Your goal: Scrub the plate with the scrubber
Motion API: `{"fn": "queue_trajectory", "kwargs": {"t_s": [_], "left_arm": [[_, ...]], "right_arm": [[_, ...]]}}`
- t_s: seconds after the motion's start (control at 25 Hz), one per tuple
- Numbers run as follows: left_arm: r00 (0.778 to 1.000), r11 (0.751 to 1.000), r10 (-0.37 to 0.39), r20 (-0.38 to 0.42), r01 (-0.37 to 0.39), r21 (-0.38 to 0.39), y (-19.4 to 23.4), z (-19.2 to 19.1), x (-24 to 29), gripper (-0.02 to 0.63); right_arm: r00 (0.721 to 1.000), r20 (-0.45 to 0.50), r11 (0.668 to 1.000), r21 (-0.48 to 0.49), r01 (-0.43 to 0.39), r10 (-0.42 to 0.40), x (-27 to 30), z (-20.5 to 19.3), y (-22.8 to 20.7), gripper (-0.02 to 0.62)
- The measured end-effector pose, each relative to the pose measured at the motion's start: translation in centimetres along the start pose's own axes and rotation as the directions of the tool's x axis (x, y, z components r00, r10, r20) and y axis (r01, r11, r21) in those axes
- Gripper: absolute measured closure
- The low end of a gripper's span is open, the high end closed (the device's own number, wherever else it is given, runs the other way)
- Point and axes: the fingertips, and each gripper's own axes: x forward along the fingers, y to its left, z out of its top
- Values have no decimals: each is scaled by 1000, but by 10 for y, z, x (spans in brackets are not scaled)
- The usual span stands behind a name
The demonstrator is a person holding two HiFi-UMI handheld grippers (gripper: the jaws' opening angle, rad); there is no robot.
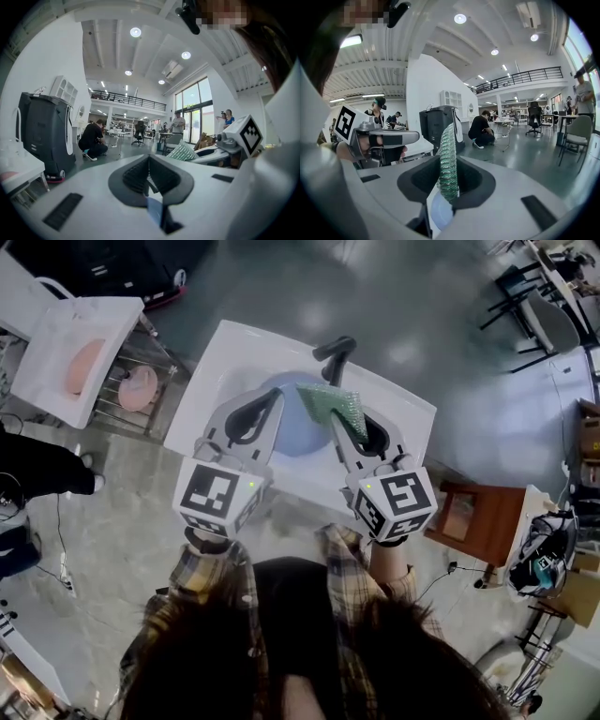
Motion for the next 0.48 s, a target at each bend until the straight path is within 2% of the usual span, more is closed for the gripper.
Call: {"fn": "queue_trajectory", "kwargs": {"t_s": [0.48], "left_arm": [[999, 1000, -15, -40, 14, -17, 18, -10, 33, 592]], "right_arm": [[1000, -29, 1000, 11, 11, -11, 22, -1, -27, 494]]}}
